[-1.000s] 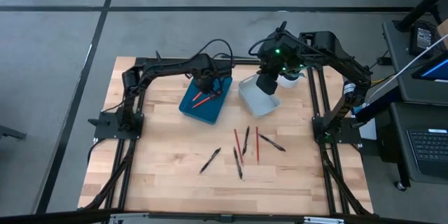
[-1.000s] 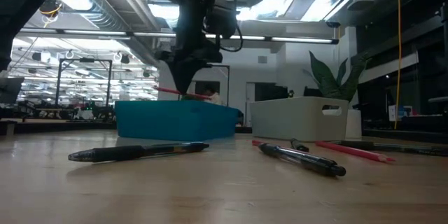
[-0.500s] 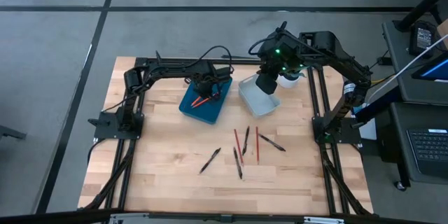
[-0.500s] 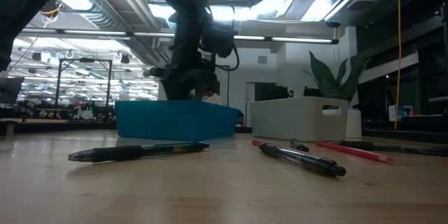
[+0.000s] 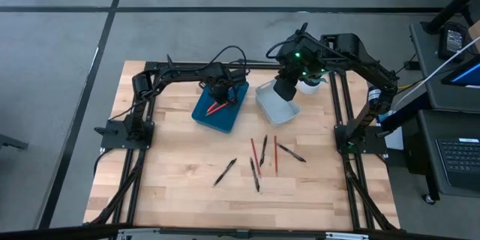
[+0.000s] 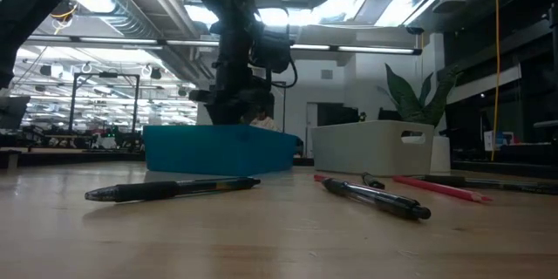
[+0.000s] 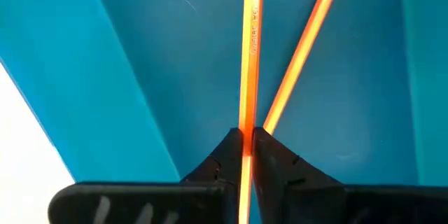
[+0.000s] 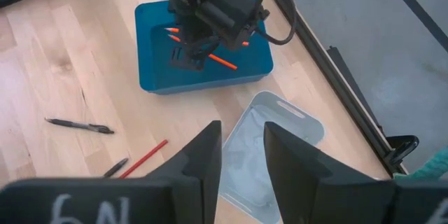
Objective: Sort pens & pencils
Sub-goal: Put the orange pencil into the blue bin, then put the red pencil into the blue bin
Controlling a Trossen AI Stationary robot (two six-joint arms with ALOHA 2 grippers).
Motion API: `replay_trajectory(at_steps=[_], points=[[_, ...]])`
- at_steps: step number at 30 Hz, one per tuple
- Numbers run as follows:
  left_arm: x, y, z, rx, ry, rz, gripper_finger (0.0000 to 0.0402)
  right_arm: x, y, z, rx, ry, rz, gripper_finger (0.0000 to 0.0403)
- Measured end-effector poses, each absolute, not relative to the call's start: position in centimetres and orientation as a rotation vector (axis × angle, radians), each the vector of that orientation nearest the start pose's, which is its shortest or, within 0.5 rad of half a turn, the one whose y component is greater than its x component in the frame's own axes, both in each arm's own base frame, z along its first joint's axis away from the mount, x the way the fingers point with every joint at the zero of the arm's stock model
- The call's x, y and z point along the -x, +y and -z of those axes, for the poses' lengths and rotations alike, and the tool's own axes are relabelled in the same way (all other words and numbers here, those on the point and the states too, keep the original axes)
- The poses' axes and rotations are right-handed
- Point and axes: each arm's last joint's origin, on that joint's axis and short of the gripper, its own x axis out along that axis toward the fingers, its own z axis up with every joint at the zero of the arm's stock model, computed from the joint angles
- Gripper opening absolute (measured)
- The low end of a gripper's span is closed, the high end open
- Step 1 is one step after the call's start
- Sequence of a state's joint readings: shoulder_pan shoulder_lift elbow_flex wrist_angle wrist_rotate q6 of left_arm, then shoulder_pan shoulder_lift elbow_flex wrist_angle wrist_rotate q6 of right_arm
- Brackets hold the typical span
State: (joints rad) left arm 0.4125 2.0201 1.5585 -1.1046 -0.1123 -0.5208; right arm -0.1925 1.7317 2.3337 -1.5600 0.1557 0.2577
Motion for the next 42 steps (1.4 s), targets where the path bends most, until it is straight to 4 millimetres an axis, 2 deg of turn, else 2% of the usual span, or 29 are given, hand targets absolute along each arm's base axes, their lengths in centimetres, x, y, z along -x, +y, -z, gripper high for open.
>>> replay_trajectory(at_steps=[13,18,21,26,32,37,42], points=[[-35.0,15.7,-19.0,0.618,1.416,-0.791,0.0082,-28.0,-5.9,-47.3,-0.256,0.915,0.445,0.011],[-35.2,15.6,-19.1,0.606,1.4,-0.777,0.0085,-28.0,-5.9,-47.3,-0.256,0.915,0.445,0.011],[-35.6,14.8,-20.3,0.571,1.387,-0.744,0.0083,-28.0,-5.9,-47.3,-0.256,0.915,0.445,0.011],[-35.4,11.1,-24.2,0.467,1.385,-0.676,0.0085,-28.0,-5.9,-47.3,-0.261,0.914,0.448,0.011],[-32.8,3.9,-28.4,0.282,1.429,-0.67,0.0082,-27.9,-5.9,-47.3,-0.302,0.916,0.47,0.011],[-30.1,-2.3,-29.7,0.246,1.368,-0.609,0.0081,-27.9,-5.9,-47.3,-0.347,0.906,0.493,0.011],[-26.1,-6.1,-29.4,0.3,1.333,-0.632,0.0081,-28.0,-5.1,-47.3,-0.432,0.9,0.466,0.011]])
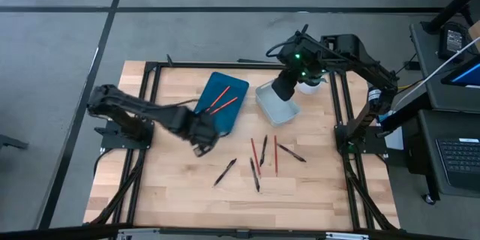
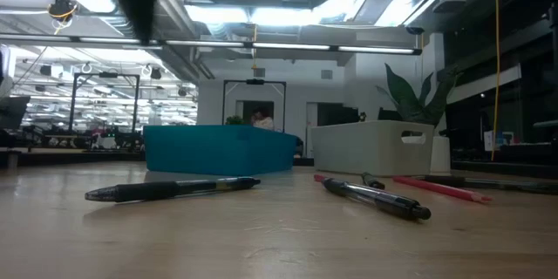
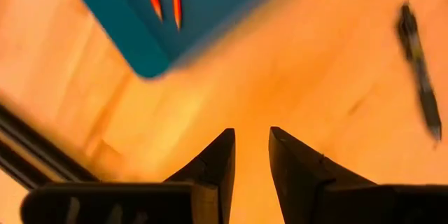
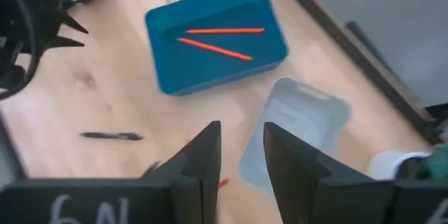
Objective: Sort pens & pencils
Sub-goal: Put the red pencil into the blue bin
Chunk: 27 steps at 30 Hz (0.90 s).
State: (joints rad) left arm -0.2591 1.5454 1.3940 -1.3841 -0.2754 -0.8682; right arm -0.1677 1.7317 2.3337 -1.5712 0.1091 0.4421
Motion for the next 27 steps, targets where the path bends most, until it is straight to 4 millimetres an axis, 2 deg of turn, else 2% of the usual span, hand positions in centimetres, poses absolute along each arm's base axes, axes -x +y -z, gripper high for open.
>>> replay_trajectory(at_steps=[6,11,15,19,23,27], points=[[-22.2,-7.7,-29.2,0.388,1.294,-0.665,0.0081,-28.8,-2.5,-46.9,-0.511,0.907,0.441,0.011],[-20.5,-7.9,-30.2,0.431,1.228,-0.665,0.0081,-31.3,1.0,-45.1,-0.547,0.977,0.411,0.011],[-19.7,-7.6,-30.9,0.433,1.171,-0.686,0.0081,-34.4,4.1,-42.0,-0.498,1.074,0.411,0.011],[-19.5,-7.4,-31.0,0.434,1.157,-0.701,0.0081,-37.5,6.4,-38.0,-0.439,1.187,0.416,0.011],[-19.0,-7.1,-31.0,0.37,1.182,-0.732,0.0081,-40.4,7.8,-33.4,-0.408,1.3,0.452,0.011],[-18.6,-6.6,-31.0,0.324,1.217,-0.77,0.0081,-42.0,8.5,-30.2,-0.445,1.384,0.483,0.011]])
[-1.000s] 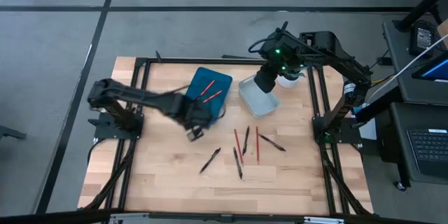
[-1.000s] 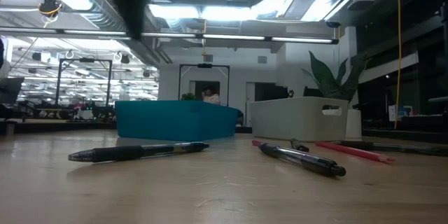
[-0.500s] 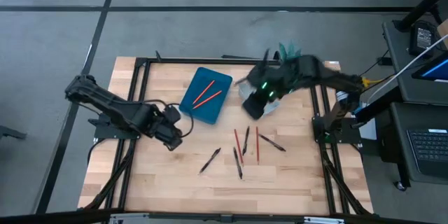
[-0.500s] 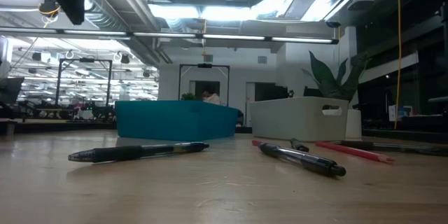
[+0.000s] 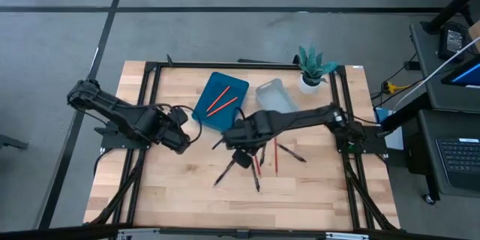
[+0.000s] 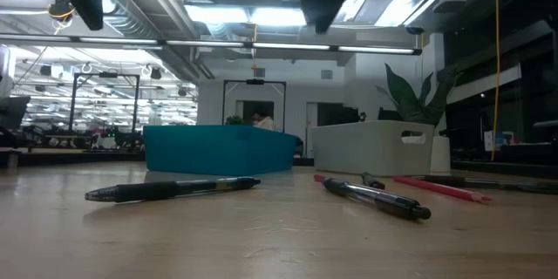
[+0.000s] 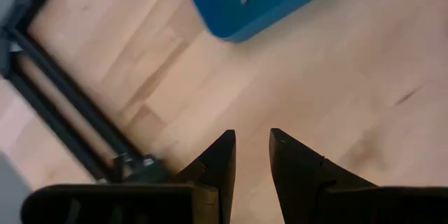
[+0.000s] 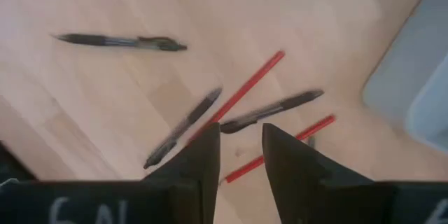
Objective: Sort pens & pencils
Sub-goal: Put the red pencil into the blue bin
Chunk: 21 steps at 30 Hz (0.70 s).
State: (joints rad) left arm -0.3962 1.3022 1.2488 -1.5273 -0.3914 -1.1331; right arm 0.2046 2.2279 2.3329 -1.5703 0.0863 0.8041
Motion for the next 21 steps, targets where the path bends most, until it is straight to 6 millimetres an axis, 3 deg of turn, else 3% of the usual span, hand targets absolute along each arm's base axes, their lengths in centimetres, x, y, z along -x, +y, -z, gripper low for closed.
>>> replay_trajectory(at_steps=[4,9,14,21], points=[[-18.1,-6.5,-31.1,0.276,1.256,-0.775,0.0081,-42.7,8.6,-28.7,-0.513,1.384,0.589,0.011],[-17.3,-6.8,-31.6,0.239,1.233,-0.721,0.0081,-42.8,8.3,-28.7,-0.617,1.282,0.777,0.011],[-15.8,-6.8,-32.7,0.243,1.16,-0.676,0.0081,-42.8,8.3,-28.6,-0.671,1.251,0.836,0.011],[-13.7,-6.3,-34.0,0.305,1.077,-0.625,0.0081,-42.4,7.9,-24.9,-0.706,1.394,0.902,0.011]])
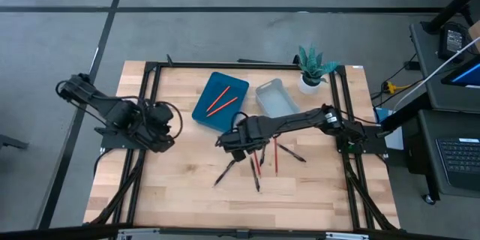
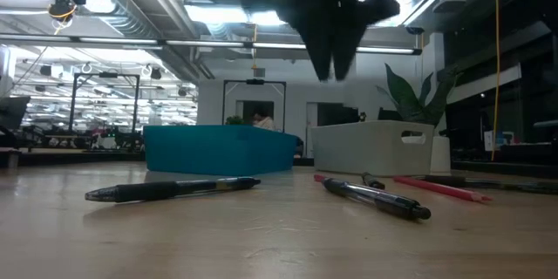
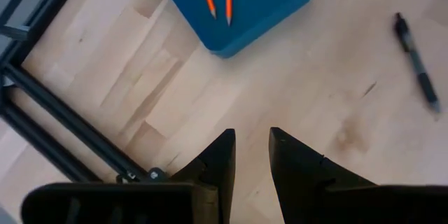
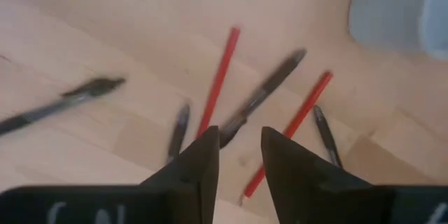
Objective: Sort pens & pencils
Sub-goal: Put the red pencil into the blue bin
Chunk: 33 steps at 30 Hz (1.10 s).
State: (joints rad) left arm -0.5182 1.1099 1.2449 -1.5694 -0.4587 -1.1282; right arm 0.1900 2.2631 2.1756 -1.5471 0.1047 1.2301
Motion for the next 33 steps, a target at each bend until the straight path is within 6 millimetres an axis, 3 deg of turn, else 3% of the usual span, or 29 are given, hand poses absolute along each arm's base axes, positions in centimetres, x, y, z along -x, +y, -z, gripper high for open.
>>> replay_trajectory(at_steps=[11,18,23,33], points=[[-12.8,-6.1,-31.1,0.308,1.174,-0.667,0.0081,-43.5,6.5,-19.5,-0.804,1.391,0.858,0.011],[-12.8,-6.1,-30.9,0.308,1.188,-0.666,0.0081,-43.0,5.6,-17.6,-0.822,1.445,0.87,0.011],[-12.8,-6.1,-30.9,0.302,1.19,-0.661,0.0081,-43.3,5.6,-16.5,-0.867,1.426,0.826,0.011],[-12.8,-6.1,-30.9,0.28,1.198,-0.644,0.0081,-43.4,5.7,-16.4,-0.863,1.417,0.815,0.011]])
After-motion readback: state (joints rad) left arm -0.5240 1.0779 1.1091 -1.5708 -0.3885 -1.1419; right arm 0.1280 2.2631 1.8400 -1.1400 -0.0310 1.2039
